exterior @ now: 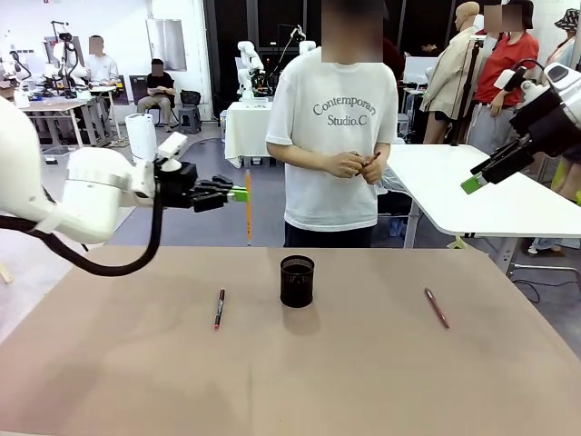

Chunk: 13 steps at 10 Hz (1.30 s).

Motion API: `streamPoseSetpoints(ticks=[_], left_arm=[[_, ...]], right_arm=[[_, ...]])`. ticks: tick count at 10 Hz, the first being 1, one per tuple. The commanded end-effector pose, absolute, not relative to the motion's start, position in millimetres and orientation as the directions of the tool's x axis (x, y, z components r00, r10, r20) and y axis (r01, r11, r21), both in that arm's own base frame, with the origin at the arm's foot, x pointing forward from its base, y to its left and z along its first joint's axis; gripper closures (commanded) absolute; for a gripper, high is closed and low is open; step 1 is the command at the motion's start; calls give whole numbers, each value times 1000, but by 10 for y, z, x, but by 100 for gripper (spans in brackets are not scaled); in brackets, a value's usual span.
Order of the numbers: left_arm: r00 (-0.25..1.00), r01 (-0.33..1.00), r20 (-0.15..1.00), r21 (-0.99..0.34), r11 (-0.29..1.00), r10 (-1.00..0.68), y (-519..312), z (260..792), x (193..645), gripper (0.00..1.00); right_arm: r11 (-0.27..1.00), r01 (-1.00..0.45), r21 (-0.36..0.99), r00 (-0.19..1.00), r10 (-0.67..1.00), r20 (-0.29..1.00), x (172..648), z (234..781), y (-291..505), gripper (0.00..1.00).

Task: Place the pens into the pen holder.
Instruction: Pick up a writing instrument from the table and place it into the Pen holder.

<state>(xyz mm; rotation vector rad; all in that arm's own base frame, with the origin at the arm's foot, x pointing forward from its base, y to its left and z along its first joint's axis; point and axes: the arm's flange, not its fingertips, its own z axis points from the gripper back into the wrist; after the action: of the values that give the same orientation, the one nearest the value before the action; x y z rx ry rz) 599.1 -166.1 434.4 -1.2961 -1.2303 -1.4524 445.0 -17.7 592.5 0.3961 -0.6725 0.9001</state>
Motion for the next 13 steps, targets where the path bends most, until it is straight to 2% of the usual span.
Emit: streamPoseSetpoints(ticks=[1, 7, 13], left_arm=[[-134, 971, 991, 132, -197, 5, -1426, 4471, 5768, 100], [-210, 977, 977, 211, 28, -44, -638, 4913, 5552, 100], [-209, 978, 977, 209, 0, -49, -559, 4949, 5629, 100]], right_arm=[[568, -822, 41, 435, 581, 688, 4449, 5937, -176, 0], [568, -822, 41, 435, 581, 688, 4449, 5937, -176, 0], [568, -822, 41, 435, 581, 688, 4449, 5937, -176, 0]])
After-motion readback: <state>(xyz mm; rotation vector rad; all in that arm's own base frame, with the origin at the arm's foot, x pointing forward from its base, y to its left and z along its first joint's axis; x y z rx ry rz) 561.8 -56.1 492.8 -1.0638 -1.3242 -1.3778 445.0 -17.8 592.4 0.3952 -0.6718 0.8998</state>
